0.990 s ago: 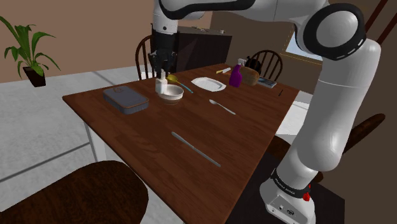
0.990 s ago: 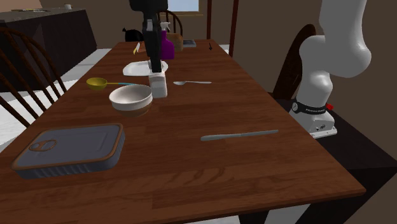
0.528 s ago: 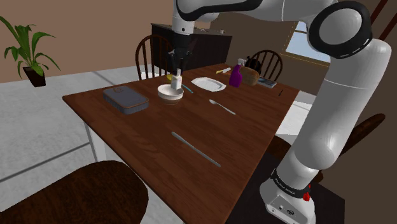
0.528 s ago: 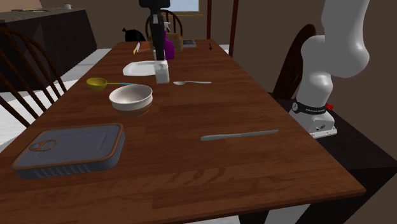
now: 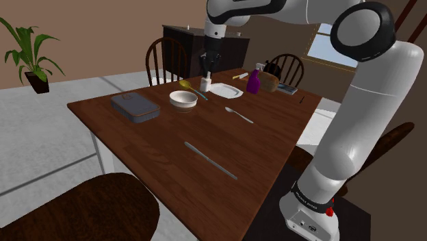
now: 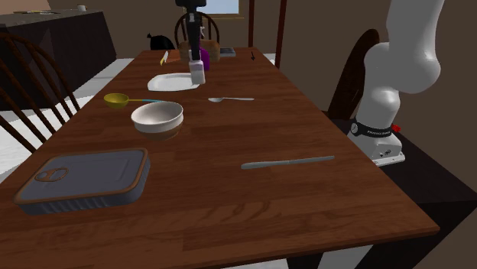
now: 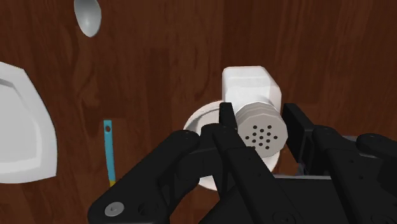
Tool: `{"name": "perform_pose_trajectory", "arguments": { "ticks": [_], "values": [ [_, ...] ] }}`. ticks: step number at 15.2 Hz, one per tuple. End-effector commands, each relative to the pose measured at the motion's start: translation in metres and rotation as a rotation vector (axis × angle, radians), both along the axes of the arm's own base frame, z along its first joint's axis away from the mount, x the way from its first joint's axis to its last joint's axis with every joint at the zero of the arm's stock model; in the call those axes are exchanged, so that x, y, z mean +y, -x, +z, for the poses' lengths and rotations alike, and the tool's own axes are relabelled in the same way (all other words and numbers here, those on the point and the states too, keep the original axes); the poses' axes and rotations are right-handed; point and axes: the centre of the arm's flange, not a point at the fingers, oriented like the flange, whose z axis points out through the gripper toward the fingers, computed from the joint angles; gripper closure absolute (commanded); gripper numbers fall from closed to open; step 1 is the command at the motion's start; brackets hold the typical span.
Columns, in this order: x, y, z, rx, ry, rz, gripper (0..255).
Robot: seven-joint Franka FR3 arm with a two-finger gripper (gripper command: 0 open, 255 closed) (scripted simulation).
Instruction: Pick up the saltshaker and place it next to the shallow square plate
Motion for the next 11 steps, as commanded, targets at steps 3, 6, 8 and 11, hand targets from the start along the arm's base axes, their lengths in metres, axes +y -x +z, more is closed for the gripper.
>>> {"name": "perform_pose_trajectory", "arguments": {
  "ticks": [3, 6, 8, 11],
  "values": [
    [-0.052, 0.0, -0.001, 0.0, 0.0, 0.002, 255],
    [-0.092, -0.001, -0.001, 0.0, 0.0, 0.002, 255],
    [-0.118, -0.001, -0.001, 0.0, 0.0, 0.002, 255],
    [-0.158, -0.002, -0.001, 0.0, 0.0, 0.002, 255]
  ]
}}
